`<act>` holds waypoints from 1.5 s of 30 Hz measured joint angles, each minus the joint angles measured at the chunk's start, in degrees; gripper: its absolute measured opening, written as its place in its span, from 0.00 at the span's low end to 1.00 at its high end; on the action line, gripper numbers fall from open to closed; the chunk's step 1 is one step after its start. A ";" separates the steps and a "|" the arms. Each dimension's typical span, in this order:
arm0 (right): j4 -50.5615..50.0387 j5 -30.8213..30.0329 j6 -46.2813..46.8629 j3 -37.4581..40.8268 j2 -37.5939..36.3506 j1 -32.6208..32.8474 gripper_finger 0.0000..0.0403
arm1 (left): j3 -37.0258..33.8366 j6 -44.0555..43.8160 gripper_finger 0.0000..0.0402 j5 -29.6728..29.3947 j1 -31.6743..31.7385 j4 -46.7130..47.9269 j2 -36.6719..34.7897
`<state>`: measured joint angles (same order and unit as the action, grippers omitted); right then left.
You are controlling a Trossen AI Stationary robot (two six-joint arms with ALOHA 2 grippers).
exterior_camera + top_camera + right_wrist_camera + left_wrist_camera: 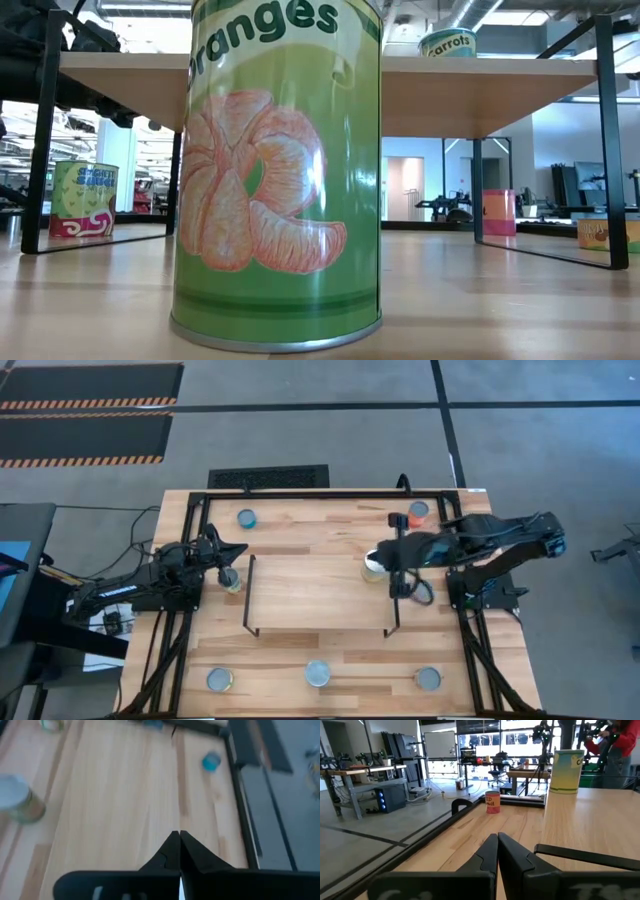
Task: Pick and place cans onto a shelf
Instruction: Put the canned spaghetti sauce on the shelf
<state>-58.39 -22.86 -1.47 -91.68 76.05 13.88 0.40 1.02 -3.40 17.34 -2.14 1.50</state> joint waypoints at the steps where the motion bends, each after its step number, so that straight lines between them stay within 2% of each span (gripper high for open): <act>1: 3.06 0.08 -0.69 3.11 -2.31 -0.34 0.03 | 0.00 0.01 0.00 0.07 -0.02 -0.02 0.00; 7: 25.01 0.15 -4.71 26.16 -19.04 -3.68 0.02 | 0.00 0.02 0.00 0.07 -0.01 -0.03 0.00; 12: 45.20 0.73 -9.36 45.56 -30.85 -10.34 0.01 | 0.21 0.88 0.00 0.05 -0.02 0.18 -0.02; 15: 54.75 4.76 -10.32 55.01 -35.93 -15.90 0.01 | 1.82 1.68 0.00 0.33 0.00 2.95 0.02; 20: 67.97 15.28 -9.34 66.67 -41.90 -24.88 0.01 | 6.57 1.21 0.00 2.30 -0.01 7.00 -0.04; 24: 71.39 21.59 -7.56 71.84 -45.34 -29.80 0.01 | 9.05 -3.87 0.00 4.16 -0.42 10.61 0.01; 30: 71.01 22.80 -6.03 75.33 -49.13 -31.25 0.01 | 13.92 -10.49 0.00 4.42 -3.18 17.09 1.70; 35: 71.29 22.96 -5.95 76.46 -51.12 -30.38 0.01 | 21.63 -12.29 0.00 2.92 -5.50 23.42 6.66; 38: 71.14 22.96 -5.88 77.15 -52.23 -29.94 0.01 | 28.52 -11.62 0.00 1.93 -6.53 31.78 11.02; 45: 71.39 22.94 -5.91 77.91 -53.32 -29.24 0.01 | 46.57 -11.17 0.00 -0.34 -7.27 58.45 24.39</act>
<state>12.99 0.08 -7.38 -13.77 22.73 -15.35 46.97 -10.15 -3.74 10.07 56.31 25.88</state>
